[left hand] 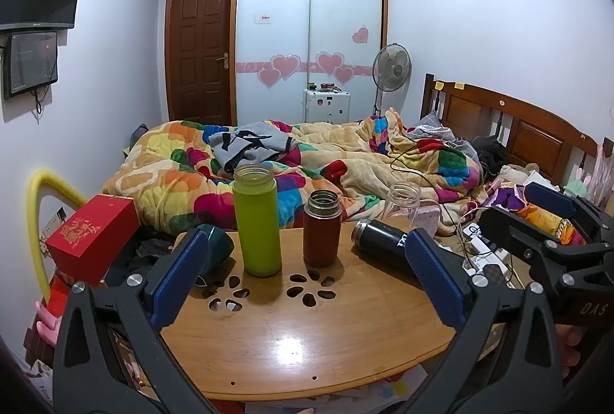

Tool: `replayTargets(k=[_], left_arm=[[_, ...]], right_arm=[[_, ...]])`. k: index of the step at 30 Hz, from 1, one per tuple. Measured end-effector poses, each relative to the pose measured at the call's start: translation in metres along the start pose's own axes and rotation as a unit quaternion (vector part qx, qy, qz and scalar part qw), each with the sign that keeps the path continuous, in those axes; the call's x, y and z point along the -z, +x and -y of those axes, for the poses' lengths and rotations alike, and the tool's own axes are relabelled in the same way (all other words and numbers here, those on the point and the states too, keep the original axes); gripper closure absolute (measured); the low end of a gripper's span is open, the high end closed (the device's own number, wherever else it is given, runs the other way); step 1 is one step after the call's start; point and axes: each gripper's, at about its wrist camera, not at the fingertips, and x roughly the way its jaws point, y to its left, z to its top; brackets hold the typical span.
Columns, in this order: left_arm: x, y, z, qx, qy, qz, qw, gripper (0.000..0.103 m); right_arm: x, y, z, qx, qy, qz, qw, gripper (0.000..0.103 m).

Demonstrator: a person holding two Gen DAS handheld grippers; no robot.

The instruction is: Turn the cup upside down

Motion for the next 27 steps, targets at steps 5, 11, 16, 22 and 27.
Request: replayTargets(k=[5,11,16,22,27], left_arm=[[-0.0003,-0.0005,0.0001,0.000,0.000,0.000,1.0000,0.000],[-0.0011,-0.0005,0.0003,-0.001,0.001,0.001,1.0000,0.000],[-0.0015,-0.0008,0.0018,-0.001,0.001,0.001,1.0000,0.000],[-0.0040,-0.0029,0.0019,-0.004,0.002,0.003,1.0000,0.000],[-0.0033,-0.0028,0.0016,-0.004,0.003,0.004,1.0000,0.000]], right_arm=[[-0.0001,-0.0004,-0.0015,0.000,-0.002,0.002,1.000,0.000],[-0.0001,-0.0003,-0.0030,0.000,-0.005,0.003,1.000,0.000],[-0.0001,-0.0003,-0.0029,0.000,-0.005,0.003,1.000,0.000],[-0.0007,-0.0008,-0.0032,-0.001,-0.004,0.004,1.000,0.000],[-0.0003,-0.0006,-0.0031,-0.002,-0.004,0.004,1.000,0.000]])
